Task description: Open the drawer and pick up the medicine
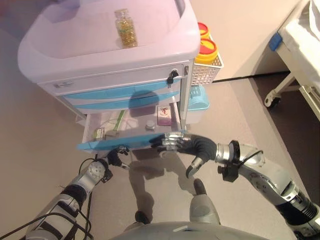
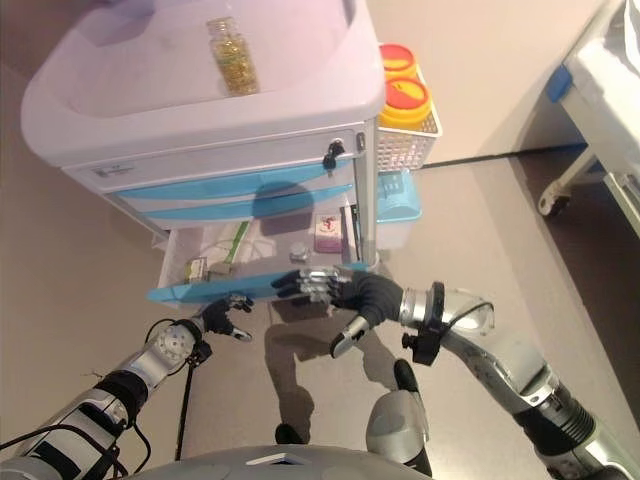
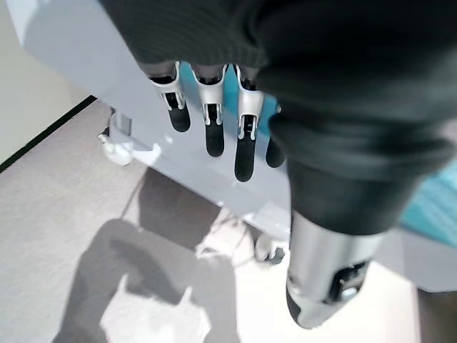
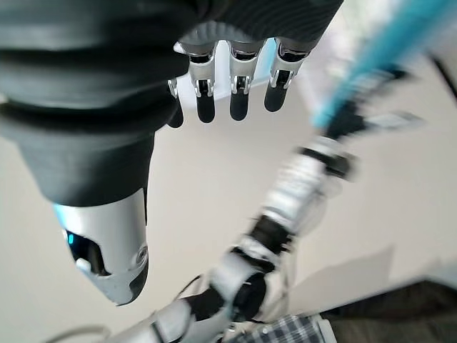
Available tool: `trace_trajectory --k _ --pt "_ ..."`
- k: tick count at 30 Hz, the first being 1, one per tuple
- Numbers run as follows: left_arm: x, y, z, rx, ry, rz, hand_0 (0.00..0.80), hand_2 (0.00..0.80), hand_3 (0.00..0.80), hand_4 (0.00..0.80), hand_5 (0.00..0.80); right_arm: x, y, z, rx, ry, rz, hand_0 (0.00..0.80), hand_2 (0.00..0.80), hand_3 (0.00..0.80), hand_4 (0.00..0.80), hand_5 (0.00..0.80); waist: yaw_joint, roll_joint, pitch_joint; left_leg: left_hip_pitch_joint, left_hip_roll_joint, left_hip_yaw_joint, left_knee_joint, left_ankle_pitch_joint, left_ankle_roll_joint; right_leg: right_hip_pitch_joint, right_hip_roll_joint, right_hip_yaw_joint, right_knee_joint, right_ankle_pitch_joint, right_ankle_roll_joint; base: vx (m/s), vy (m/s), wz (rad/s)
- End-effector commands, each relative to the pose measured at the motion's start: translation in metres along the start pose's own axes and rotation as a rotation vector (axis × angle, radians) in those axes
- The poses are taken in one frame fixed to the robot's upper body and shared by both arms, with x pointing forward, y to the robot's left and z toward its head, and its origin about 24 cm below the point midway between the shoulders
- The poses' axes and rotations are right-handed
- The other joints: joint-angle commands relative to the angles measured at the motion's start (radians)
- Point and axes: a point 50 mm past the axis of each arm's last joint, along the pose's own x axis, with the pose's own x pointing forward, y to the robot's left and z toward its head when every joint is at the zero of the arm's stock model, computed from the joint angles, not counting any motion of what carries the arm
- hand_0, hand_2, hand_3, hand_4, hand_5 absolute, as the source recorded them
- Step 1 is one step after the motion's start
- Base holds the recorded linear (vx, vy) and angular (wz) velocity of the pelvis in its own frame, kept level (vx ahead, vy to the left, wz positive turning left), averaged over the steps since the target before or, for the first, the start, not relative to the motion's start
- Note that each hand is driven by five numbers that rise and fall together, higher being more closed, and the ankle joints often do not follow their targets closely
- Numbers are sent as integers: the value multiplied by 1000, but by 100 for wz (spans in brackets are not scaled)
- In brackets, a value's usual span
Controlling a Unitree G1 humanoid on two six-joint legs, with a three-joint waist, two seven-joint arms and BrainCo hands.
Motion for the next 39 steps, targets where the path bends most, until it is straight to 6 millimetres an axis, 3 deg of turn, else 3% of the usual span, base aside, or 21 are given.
trace_trajectory --k 1,6,13,18,23,27,32,37,39 --pt "-7 85 15 -143 -101 267 0 0 0 0 0 -1 10 2 -7 -33 59 0 0 0 0 0 -39 -15 15 -63 36 -42 277 -177 31 -104 12 -13 119 -27 -27 -26 35 -23" --pt "-22 139 21 -269 -134 424 0 0 0 0 0 -22 -1 -14 -9 7 -15 0 0 0 0 0 -81 -26 80 -116 59 -28 321 -144 12 -168 49 24 138 -33 -47 -57 -3 -21" --pt "-55 218 35 -320 -125 636 0 0 0 0 0 -45 -12 -26 -5 -5 -123 0 0 0 0 0 -124 -86 173 -232 108 -35 403 -102 -12 -272 109 60 177 -23 -75 -66 -76 -26" --pt "-76 256 50 -347 -124 783 0 0 0 0 0 -51 -18 -30 14 -56 -198 0 0 0 0 0 -134 -121 216 -304 131 -65 449 -83 -20 -323 140 64 209 -23 -86 -47 -86 -15" --pt "-90 282 73 -367 -165 911 0 0 0 0 0 -43 -17 -31 5 -101 -225 0 0 0 0 0 -126 -144 246 -358 149 -83 483 -79 -25 -353 156 46 225 -26 -91 -29 -84 -4" --pt "-94 287 82 -416 -229 977 0 0 0 0 0 -34 -13 -34 7 -129 -223 0 0 0 0 0 -115 -157 246 -383 155 -102 488 -79 -25 -364 162 44 222 -28 -92 0 -90 4" --pt "-74 270 95 -437 -322 829 0 0 0 0 0 -25 -7 -38 18 -149 -215 0 0 0 0 0 -88 -164 246 -393 154 -123 480 -85 -19 -356 162 26 218 -30 -91 -11 -92 7" --pt "-39 216 83 -527 -358 536 0 0 0 0 0 -26 -8 -39 17 -137 -236 0 0 0 0 0 -58 -155 246 -356 143 -135 446 -85 -11 -307 150 7 193 -28 -88 -5 -41 13" --pt "-22 180 72 -611 -355 389 0 0 0 0 0 -25 -13 -41 27 -116 -274 0 0 0 0 0 -41 -149 246 -332 139 -139 428 -83 -8 -276 143 -2 178 -25 -88 -11 -23 11"
